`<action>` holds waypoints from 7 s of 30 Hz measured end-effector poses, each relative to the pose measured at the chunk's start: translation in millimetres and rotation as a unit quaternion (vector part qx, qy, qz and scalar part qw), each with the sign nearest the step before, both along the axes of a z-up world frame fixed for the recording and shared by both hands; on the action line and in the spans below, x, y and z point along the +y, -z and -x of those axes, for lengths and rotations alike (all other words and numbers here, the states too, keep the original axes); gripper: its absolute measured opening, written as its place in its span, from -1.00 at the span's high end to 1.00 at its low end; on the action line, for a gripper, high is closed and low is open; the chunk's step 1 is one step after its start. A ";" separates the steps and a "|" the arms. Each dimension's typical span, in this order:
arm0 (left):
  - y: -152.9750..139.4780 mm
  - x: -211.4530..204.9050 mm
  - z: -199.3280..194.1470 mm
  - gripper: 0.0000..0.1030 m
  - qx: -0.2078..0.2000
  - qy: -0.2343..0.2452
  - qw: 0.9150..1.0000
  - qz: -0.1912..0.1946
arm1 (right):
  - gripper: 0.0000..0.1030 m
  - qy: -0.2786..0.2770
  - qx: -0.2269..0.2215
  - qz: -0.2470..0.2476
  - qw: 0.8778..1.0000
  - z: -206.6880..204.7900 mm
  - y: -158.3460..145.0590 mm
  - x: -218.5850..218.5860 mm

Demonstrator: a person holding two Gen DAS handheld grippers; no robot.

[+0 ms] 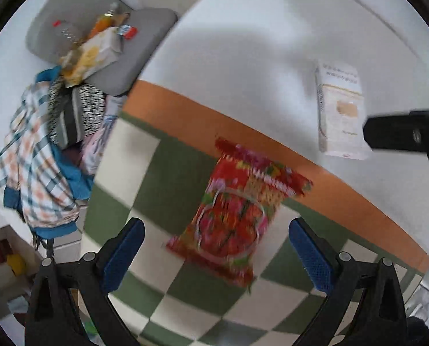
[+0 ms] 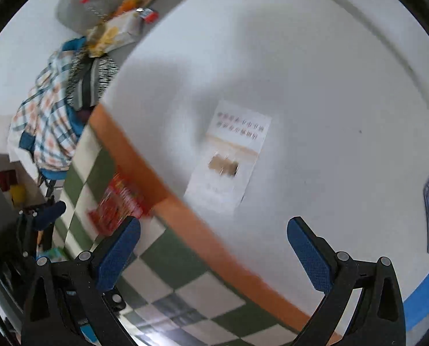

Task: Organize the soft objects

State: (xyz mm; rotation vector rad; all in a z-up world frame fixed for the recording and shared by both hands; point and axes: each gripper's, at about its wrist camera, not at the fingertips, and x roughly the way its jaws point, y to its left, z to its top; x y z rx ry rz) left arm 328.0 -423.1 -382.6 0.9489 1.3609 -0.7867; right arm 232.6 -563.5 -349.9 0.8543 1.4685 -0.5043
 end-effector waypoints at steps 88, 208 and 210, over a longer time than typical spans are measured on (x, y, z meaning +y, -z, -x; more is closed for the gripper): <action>-117.8 544.3 33.3 0.16 0.067 -0.524 0.825 0.200 | -0.19 -0.406 -0.086 0.032 0.909 -36.4 -123.1 563.5; -390.2 538.8 286.6 -0.99 -0.244 -0.500 0.802 0.217 | -1.00 -0.357 -0.280 0.214 0.865 186.7 -402.3 511.5; -390.7 538.6 286.3 -0.99 -0.244 -0.500 0.802 0.216 | -1.00 -0.357 -0.278 0.215 0.865 187.3 -401.9 512.7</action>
